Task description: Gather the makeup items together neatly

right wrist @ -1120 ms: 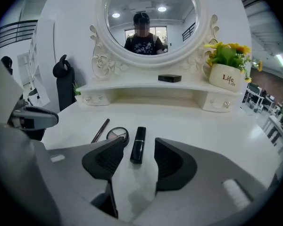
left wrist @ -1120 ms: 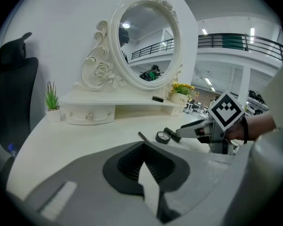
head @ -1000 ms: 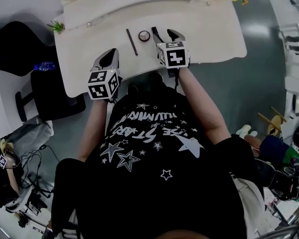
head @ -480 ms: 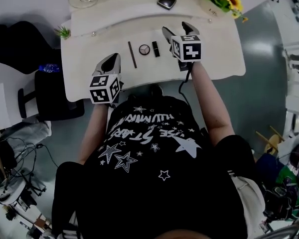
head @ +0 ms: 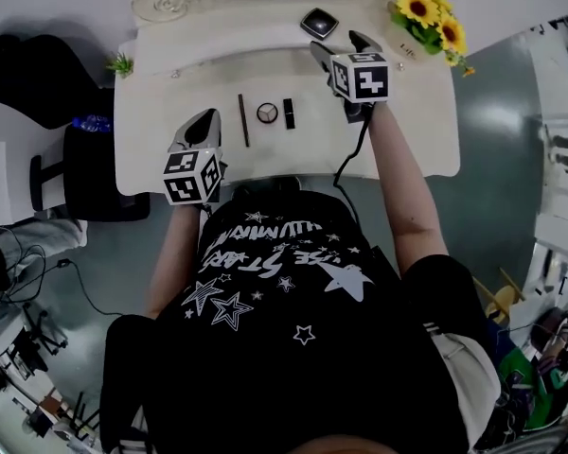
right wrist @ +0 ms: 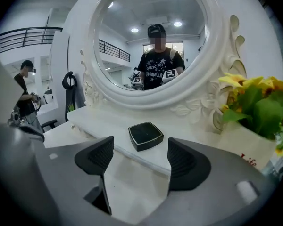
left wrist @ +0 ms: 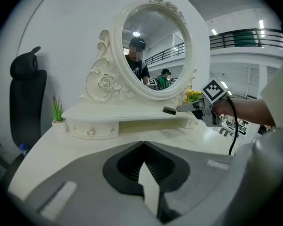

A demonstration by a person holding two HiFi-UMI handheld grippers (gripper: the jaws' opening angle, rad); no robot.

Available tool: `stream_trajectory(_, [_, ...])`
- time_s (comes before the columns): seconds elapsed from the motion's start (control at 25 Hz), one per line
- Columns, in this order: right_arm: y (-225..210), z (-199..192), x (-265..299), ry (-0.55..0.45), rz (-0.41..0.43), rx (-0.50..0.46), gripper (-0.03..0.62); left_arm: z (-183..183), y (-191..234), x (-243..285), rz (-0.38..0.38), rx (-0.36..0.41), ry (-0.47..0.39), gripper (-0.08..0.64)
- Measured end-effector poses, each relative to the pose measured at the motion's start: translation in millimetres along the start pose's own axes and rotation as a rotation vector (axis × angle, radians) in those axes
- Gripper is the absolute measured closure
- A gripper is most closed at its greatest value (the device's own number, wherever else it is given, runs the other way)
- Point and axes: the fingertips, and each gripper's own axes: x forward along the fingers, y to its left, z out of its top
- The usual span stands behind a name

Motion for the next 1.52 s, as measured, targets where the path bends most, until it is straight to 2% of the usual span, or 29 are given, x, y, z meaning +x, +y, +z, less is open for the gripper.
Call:
stream_trajectory(0.24, [-9.6,4.1,26.6,0.042,0.039,-0.082,0.225,3.2,-0.4,6.1,0.049,-0.025,0.004,0.558])
stream_trajectory(0.6, [-14.5,9.9,48.4,0.085,0.126,-0.098,0.201,2.1,-5.7,15.4,0.099,-0.050,0.008,0.558])
stream_trajectory(0.92, [-15.2,2.5,54.5,0.191,0.131,-0.164,0.249,-5.2,-13.1,19.8,0.110,-0.068,0.019,0.558])
stream_trajectory(1.2, [-15.3,3.0,53.6,0.195,0.135,-0.167,0.258,-5.5,-16.3,23.7,0.100,-0.068,0.019,0.558])
stream_trajectory(1.52, [-12.0,3.7,39.2,0.146,0.071,-0.139,0.259,-1.5,-11.7,23.0,0.062,-0.049,0.008,0.558])
